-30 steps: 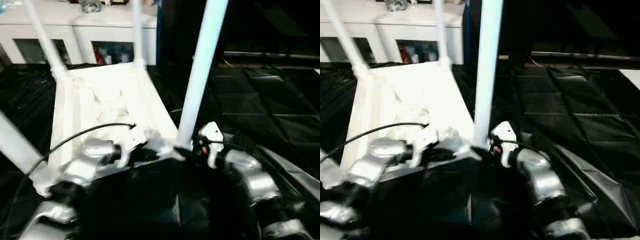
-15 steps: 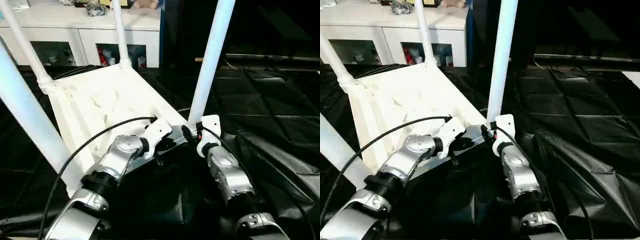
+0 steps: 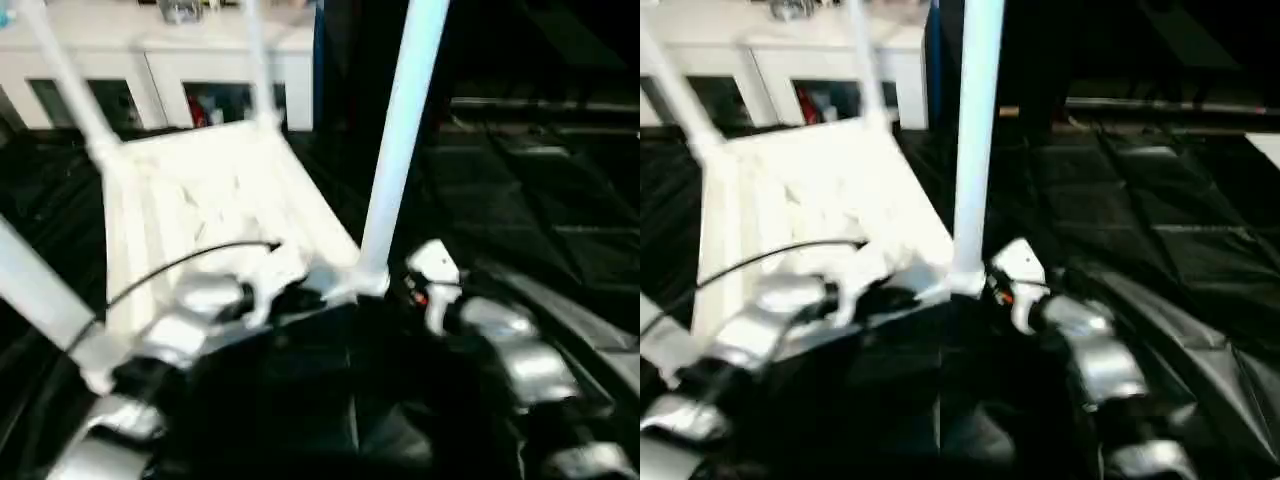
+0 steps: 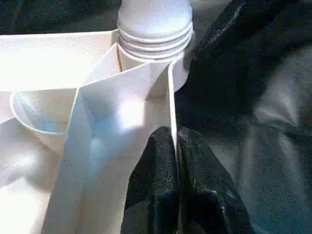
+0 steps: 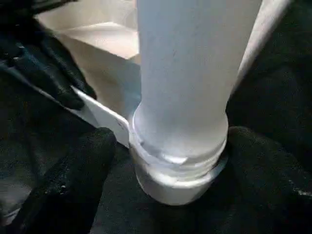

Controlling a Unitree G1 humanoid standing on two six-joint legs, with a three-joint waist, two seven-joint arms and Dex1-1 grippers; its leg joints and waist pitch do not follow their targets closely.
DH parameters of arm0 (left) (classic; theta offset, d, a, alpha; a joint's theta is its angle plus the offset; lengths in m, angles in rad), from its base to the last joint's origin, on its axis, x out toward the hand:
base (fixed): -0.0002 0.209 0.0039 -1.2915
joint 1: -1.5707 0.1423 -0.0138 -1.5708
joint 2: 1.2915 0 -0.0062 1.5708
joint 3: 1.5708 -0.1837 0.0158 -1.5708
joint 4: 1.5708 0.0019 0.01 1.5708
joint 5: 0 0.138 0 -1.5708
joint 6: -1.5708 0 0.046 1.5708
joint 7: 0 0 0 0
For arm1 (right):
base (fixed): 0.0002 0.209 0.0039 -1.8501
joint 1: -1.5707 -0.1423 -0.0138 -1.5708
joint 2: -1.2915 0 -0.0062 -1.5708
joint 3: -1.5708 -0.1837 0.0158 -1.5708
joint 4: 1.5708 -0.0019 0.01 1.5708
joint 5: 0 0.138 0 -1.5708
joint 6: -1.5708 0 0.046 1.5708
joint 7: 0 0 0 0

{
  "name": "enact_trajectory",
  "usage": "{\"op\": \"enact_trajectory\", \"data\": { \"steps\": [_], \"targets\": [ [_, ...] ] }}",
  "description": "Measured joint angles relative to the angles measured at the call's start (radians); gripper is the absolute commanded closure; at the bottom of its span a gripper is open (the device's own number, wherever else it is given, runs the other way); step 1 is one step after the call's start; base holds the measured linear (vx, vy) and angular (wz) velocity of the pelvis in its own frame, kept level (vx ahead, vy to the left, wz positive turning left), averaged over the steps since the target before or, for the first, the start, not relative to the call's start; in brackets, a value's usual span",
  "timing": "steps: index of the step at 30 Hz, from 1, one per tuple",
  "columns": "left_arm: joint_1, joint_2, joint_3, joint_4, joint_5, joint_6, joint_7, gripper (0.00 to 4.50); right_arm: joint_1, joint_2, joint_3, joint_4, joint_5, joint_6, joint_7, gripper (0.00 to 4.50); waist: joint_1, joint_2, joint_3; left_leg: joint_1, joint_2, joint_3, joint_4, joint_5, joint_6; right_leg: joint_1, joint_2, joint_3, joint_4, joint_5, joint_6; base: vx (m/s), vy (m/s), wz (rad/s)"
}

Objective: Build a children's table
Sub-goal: Rotate leg to tighten

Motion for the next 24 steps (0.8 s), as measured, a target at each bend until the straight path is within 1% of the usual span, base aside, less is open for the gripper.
{"op": "enact_trajectory", "data": {
  "steps": [4, 9, 18, 21, 22, 24],
  "targets": [
    [0.016, 0.022, -0.002, -0.023, -0.010, -0.001, -0.044, 4.50, -0.003, -0.013, 0.005, -0.001, 0.014, 0.020, 0.045, 0.60, 0.001, -0.003, 0.002, -0.001, 0.000, 0.001, 0.002, -0.001, 0.001, 0.000, -0.001, 0.000, 0.000, 0.000, 0.000, 0.000, 0.000, 0.00],
    [0.025, 0.032, -0.001, -0.038, -0.014, 0.004, -0.046, 4.50, -0.011, -0.021, 0.018, -0.011, 0.023, 0.031, 0.073, 0.60, 0.000, -0.006, 0.003, -0.001, 0.000, 0.001, 0.002, -0.001, 0.001, 0.000, -0.001, 0.000, 0.001, 0.000, 0.000, 0.000, 0.000, 0.00],
    [0.031, 0.034, -0.002, -0.059, -0.014, 0.020, -0.046, 4.50, -0.062, 0.010, 0.022, 0.014, 0.021, 0.025, 0.058, 0.60, 0.001, -0.009, 0.004, -0.001, 0.000, 0.001, 0.003, -0.001, 0.001, 0.000, -0.001, 0.000, 0.001, 0.000, 0.000, 0.000, 0.000, 0.00],
    [0.034, 0.036, -0.002, -0.062, -0.014, 0.021, -0.046, 4.50, -0.070, 0.009, 0.028, 0.028, 0.010, 0.023, 0.057, 0.96, 0.001, -0.009, 0.004, -0.001, 0.000, 0.001, 0.003, -0.001, 0.001, 0.000, -0.001, 0.000, 0.001, 0.000, 0.000, 0.000, 0.000, 0.00],
    [0.035, 0.036, -0.002, -0.063, -0.014, 0.022, -0.046, 4.50, -0.073, 0.009, 0.032, 0.037, 0.003, 0.022, 0.058, 0.96, 0.001, -0.009, 0.004, -0.001, 0.000, 0.001, 0.003, -0.001, 0.001, 0.000, -0.001, 0.000, 0.002, 0.000, 0.000, 0.000, 0.000, 0.00],
    [0.037, 0.036, -0.002, -0.069, -0.014, 0.024, -0.046, 4.50, -0.074, 0.010, 0.041, 0.049, -0.010, 0.021, 0.060, 1.19, 0.001, -0.010, 0.004, -0.001, 0.000, 0.001, 0.004, -0.001, 0.001, 0.000, -0.001, 0.000, 0.002, 0.000, 0.000, 0.000, 0.000, 0.00]
  ]
}}
